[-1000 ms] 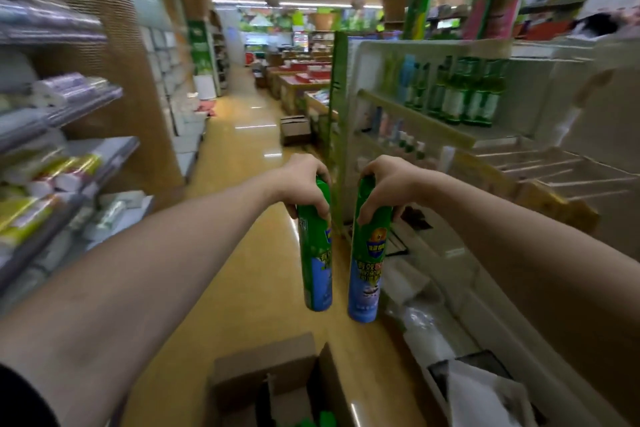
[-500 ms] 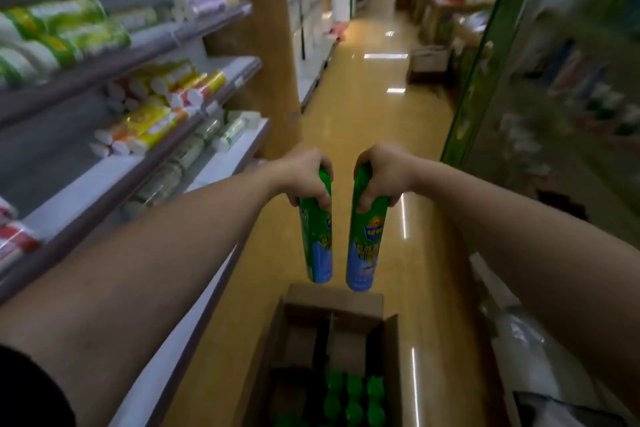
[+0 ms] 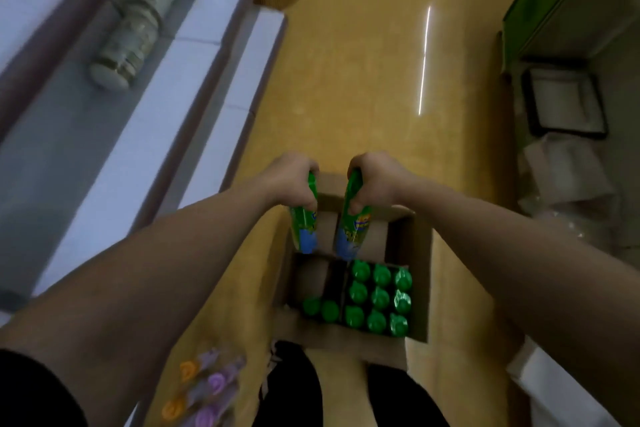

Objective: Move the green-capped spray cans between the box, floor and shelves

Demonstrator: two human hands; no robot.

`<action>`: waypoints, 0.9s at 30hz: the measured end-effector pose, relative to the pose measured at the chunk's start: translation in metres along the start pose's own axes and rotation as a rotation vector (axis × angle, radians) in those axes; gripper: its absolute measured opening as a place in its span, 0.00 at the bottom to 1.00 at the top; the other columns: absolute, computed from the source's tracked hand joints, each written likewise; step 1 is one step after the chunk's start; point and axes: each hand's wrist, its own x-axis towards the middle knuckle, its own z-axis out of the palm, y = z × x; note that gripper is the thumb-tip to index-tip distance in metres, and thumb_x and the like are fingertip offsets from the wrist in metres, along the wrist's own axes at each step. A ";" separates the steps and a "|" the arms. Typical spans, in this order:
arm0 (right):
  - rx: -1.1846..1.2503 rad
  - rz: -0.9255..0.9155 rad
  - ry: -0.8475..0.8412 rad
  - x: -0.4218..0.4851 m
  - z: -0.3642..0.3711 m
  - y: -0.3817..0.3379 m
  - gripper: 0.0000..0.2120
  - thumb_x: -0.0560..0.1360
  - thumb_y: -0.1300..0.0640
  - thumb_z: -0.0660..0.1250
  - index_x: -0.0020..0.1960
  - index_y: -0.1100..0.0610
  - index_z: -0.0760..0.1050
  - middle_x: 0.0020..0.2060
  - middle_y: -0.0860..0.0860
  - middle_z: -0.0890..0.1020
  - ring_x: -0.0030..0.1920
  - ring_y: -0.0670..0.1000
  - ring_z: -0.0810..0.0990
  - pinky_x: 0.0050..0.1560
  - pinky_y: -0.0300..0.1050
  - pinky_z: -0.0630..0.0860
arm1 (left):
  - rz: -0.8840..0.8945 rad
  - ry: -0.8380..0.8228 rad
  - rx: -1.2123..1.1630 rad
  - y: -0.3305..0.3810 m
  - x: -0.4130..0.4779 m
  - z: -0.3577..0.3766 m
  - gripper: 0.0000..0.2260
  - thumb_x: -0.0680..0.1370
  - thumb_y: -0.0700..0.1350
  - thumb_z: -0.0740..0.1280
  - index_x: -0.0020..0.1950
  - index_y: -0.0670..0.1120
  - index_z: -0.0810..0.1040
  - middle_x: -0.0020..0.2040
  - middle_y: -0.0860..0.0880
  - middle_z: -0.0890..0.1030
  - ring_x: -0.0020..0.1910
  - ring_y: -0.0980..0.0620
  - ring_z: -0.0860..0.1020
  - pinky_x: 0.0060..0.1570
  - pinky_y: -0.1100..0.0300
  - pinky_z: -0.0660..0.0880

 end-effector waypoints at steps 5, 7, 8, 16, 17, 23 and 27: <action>0.033 0.058 -0.088 0.061 0.111 0.023 0.27 0.63 0.53 0.82 0.58 0.59 0.76 0.52 0.56 0.79 0.53 0.58 0.78 0.49 0.51 0.80 | 0.024 -0.113 0.059 -0.055 0.049 0.105 0.26 0.69 0.48 0.78 0.65 0.45 0.76 0.60 0.45 0.74 0.58 0.44 0.75 0.50 0.53 0.76; 0.057 0.063 -0.090 0.078 0.158 0.034 0.25 0.65 0.55 0.80 0.57 0.58 0.75 0.52 0.56 0.75 0.52 0.59 0.77 0.46 0.49 0.76 | 0.017 -0.154 0.068 -0.076 0.063 0.152 0.29 0.71 0.47 0.77 0.70 0.45 0.74 0.65 0.44 0.71 0.63 0.42 0.72 0.57 0.49 0.77; 0.064 0.073 -0.095 0.085 0.181 0.040 0.24 0.66 0.56 0.79 0.58 0.58 0.74 0.52 0.56 0.73 0.52 0.60 0.76 0.45 0.49 0.75 | 0.013 -0.167 0.073 -0.086 0.068 0.175 0.29 0.71 0.47 0.76 0.71 0.46 0.73 0.66 0.43 0.69 0.65 0.41 0.71 0.59 0.47 0.77; 0.130 0.139 -0.117 0.124 0.333 0.084 0.26 0.70 0.60 0.76 0.65 0.58 0.72 0.60 0.59 0.71 0.57 0.64 0.76 0.55 0.55 0.78 | 0.030 -0.255 0.010 -0.156 0.098 0.316 0.27 0.75 0.41 0.73 0.73 0.45 0.70 0.68 0.45 0.65 0.67 0.42 0.66 0.62 0.50 0.73; 0.125 0.145 -0.125 0.128 0.347 0.087 0.26 0.70 0.61 0.76 0.66 0.59 0.72 0.60 0.60 0.71 0.56 0.65 0.76 0.55 0.55 0.78 | 0.032 -0.255 0.006 -0.162 0.100 0.329 0.27 0.75 0.41 0.73 0.73 0.46 0.71 0.68 0.45 0.65 0.66 0.42 0.66 0.62 0.50 0.73; 0.032 0.199 -0.167 0.154 0.411 0.097 0.21 0.72 0.59 0.74 0.61 0.61 0.72 0.59 0.61 0.70 0.53 0.66 0.78 0.48 0.53 0.75 | 0.010 -0.331 -0.013 -0.197 0.109 0.401 0.27 0.74 0.40 0.73 0.73 0.45 0.72 0.68 0.44 0.66 0.63 0.41 0.68 0.61 0.50 0.71; -0.022 0.214 -0.192 0.168 0.441 0.104 0.19 0.73 0.58 0.73 0.60 0.62 0.73 0.58 0.62 0.71 0.52 0.66 0.79 0.47 0.52 0.74 | -0.018 -0.341 -0.025 -0.211 0.106 0.437 0.29 0.73 0.38 0.73 0.74 0.44 0.71 0.70 0.42 0.66 0.64 0.40 0.69 0.63 0.50 0.70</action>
